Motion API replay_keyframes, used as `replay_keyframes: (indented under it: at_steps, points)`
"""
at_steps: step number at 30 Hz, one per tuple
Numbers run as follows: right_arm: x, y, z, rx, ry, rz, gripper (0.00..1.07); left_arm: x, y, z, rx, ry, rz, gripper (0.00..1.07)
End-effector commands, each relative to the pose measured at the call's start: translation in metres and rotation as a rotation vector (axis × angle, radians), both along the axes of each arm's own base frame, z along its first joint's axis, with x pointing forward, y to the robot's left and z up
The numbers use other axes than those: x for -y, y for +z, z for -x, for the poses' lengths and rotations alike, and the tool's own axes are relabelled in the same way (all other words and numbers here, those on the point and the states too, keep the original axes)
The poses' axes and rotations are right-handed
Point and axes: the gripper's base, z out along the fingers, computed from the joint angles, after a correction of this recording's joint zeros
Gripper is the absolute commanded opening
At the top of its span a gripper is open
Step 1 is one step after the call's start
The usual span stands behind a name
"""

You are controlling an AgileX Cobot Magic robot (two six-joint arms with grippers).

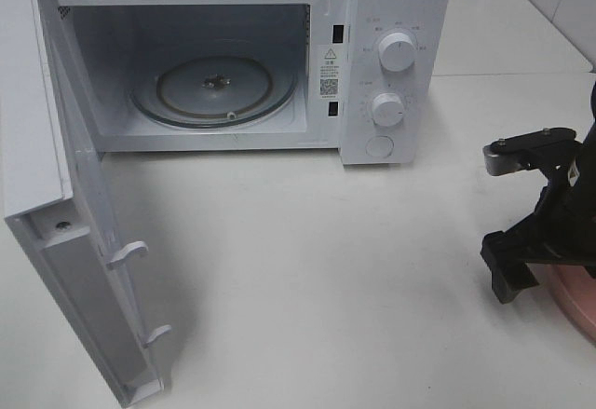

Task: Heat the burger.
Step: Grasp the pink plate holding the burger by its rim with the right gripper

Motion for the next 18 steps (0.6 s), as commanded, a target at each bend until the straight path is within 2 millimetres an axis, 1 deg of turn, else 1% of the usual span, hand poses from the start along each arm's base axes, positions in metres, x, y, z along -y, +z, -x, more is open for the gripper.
replay_keyframes:
  at_steps: [1,6,9,14,17,18]
  points:
    - [0.003,-0.005,-0.002,-0.003,0.001,0.018,0.93,0.001,0.000,0.003,0.028,-0.007,0.011,1.00]
    - [0.002,-0.018,-0.004,-0.030,0.008,0.022,0.92,0.001,0.000,0.003,0.028,-0.007,0.011,1.00]
    - [0.002,-0.019,-0.005,-0.027,0.009,0.021,0.91,0.001,0.000,0.003,0.028,-0.007,0.011,1.00]
    - [0.002,-0.030,-0.004,-0.064,0.011,0.029,0.88,0.001,0.000,0.003,0.028,-0.007,0.011,1.00]
    - [0.002,-0.031,-0.004,-0.069,0.011,0.030,0.87,0.001,0.000,0.003,0.028,-0.007,0.011,1.00]
    - [0.002,-0.031,-0.004,-0.071,0.011,0.030,0.85,0.001,0.000,0.003,0.028,-0.007,0.011,1.00]
